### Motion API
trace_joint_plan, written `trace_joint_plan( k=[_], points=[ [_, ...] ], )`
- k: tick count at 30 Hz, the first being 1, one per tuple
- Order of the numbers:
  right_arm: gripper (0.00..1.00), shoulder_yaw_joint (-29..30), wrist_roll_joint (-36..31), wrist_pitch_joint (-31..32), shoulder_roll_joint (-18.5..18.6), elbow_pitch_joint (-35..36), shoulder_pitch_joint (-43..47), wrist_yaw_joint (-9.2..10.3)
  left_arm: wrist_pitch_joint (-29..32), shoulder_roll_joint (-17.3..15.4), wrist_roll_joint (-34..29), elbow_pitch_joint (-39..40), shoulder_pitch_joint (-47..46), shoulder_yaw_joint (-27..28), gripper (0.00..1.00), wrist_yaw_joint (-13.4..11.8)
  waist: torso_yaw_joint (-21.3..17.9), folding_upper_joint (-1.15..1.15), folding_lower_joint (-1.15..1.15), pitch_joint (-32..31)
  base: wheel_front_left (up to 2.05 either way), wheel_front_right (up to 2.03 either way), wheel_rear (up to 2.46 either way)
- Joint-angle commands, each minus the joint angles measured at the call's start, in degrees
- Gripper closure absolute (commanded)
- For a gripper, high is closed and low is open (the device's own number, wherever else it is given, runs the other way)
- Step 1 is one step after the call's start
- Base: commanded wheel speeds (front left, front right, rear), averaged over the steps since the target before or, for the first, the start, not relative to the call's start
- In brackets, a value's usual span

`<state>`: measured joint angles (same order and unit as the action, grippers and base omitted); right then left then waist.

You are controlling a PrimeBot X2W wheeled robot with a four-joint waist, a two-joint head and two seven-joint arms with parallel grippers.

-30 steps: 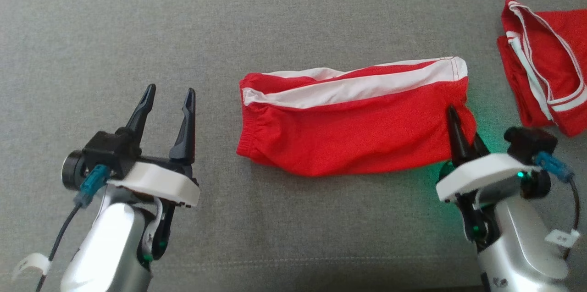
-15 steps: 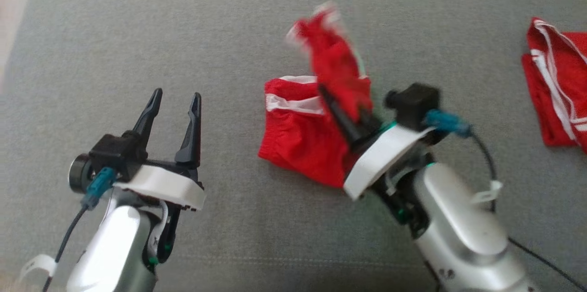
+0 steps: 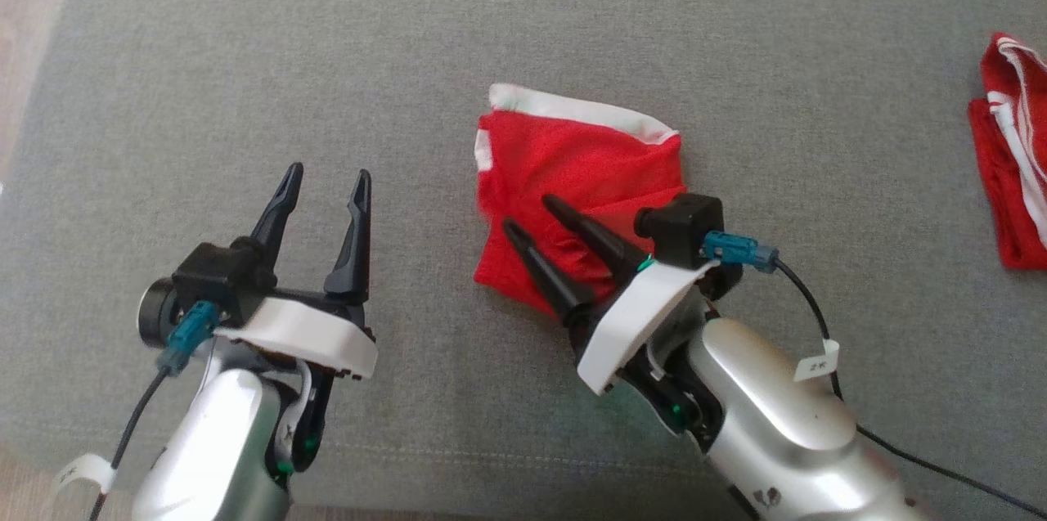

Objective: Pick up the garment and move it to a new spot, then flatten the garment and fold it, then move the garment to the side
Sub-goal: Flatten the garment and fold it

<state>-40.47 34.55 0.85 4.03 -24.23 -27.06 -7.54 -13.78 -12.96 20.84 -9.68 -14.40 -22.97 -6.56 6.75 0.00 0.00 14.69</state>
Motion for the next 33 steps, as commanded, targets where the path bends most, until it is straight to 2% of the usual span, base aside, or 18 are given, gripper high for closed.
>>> trace_joint_plan(
  k=[1, 5, 9, 16, 19, 20, 23, 27, 33],
  points=[
    [0.0, -1.5, 0.7, -1.7, -1.1, 2.2, -2.0, 0.05, -0.7, -1.1, 0.1, 1.4, -2.4, 2.4, 0.0, 0.0, -0.3, 0.0, 0.0, 0.1, 0.0, 0.0, 0.0],
    [0.0, -1.8, 0.7, -4.9, -1.1, 4.1, -3.1, 0.05, -0.8, -1.2, 0.0, 1.4, -2.3, 2.6, 0.0, -0.3, -1.2, 0.0, 0.0, 0.1, 0.0, 0.0, 0.0],
    [0.0, 2.7, -2.0, -7.5, -1.1, 6.2, -3.2, 0.05, -0.8, -1.6, -0.1, 1.7, -2.1, 2.8, 0.0, -0.6, -2.2, 0.0, 0.0, -0.1, 0.0, 0.0, 0.0],
    [0.0, 19.8, -11.6, -7.6, -0.8, 10.2, 1.3, 0.05, -0.9, -3.0, -0.5, 2.7, -1.6, 3.6, 0.0, -1.3, -4.0, 0.0, 0.0, -0.3, 0.0, 0.0, 0.0],
    [0.0, 27.0, -15.7, -6.4, -0.5, 13.1, 5.1, 0.05, -0.9, -3.5, -0.6, 3.3, -1.1, 3.8, 0.0, -1.6, -4.7, 0.0, 0.0, -0.5, 0.0, 0.0, 0.0],
    [0.0, 31.1, -18.1, -5.5, -0.3, 15.6, 7.9, 0.05, -0.8, -3.8, -0.8, 3.9, -0.9, 3.8, 0.0, -1.9, -5.1, 0.0, 0.0, -0.6, 0.0, 0.0, 0.0],
    [0.0, 35.9, -21.4, -3.7, -0.2, 19.3, 11.9, 0.05, -0.5, -4.4, -0.9, 4.6, -0.4, 3.9, 0.0, -2.2, -5.7, 0.0, 0.0, -0.9, 0.0, 0.0, 0.0],
    [0.0, 40.2, -24.1, -1.8, -0.1, 23.9, 16.2, 0.05, 0.0, -5.1, -1.1, 5.5, 0.3, 3.8, 0.0, -2.6, -6.3, 0.0, 0.0, -1.4, 0.0, 0.0, 0.0],
    [0.0, 41.9, -24.7, 0.1, -0.3, 27.4, 19.0, 0.05, 0.6, -5.8, -1.2, 6.4, 1.0, 3.7, 0.0, -2.9, -6.7, 0.0, 0.0, -1.7, 0.0, 0.0, 0.0]
  ],
)
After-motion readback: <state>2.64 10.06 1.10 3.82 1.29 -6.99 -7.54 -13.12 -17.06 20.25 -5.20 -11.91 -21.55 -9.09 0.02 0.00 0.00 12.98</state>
